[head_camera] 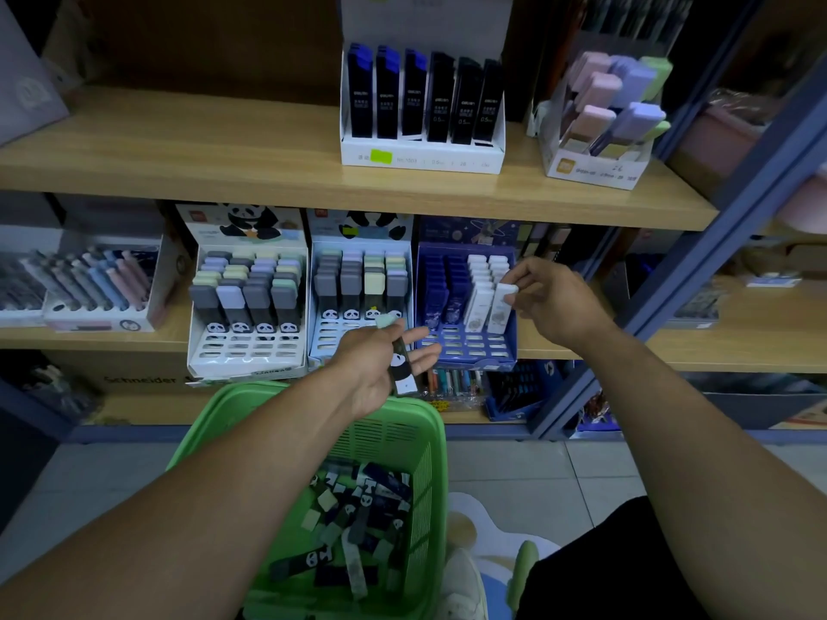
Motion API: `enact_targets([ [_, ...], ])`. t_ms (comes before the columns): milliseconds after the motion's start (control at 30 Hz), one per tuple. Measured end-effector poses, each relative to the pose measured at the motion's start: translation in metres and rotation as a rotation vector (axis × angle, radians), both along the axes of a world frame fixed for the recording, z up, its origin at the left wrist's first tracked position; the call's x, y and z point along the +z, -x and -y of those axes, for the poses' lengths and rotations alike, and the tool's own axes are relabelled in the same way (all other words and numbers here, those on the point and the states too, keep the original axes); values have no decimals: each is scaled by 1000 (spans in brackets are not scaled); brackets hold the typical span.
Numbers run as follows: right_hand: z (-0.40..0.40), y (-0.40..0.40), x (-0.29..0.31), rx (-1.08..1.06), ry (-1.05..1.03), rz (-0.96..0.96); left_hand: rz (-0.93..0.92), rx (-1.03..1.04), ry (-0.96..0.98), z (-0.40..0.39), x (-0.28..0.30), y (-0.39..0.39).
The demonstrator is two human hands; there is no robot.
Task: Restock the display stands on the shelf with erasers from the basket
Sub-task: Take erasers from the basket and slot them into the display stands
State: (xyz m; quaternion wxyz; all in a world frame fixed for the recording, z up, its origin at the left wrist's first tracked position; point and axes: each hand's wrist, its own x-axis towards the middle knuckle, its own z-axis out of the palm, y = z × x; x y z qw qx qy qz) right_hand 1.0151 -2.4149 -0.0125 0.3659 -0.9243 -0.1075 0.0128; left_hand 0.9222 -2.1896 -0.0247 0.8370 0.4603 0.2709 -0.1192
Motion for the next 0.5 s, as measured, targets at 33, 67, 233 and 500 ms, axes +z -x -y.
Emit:
enact_targets([
  [33,0,1,1,21,2,-14,4,-2,-2,0,0,0],
  [67,0,2,2,34,0,-20,9,-2,-11,-1,1,0],
  [233,-1,5,6,-66,55,22,12,2,-42,-4,1,1],
  [500,-6,9,6,-192,106,102,10,-14,55,-3,5,2],
])
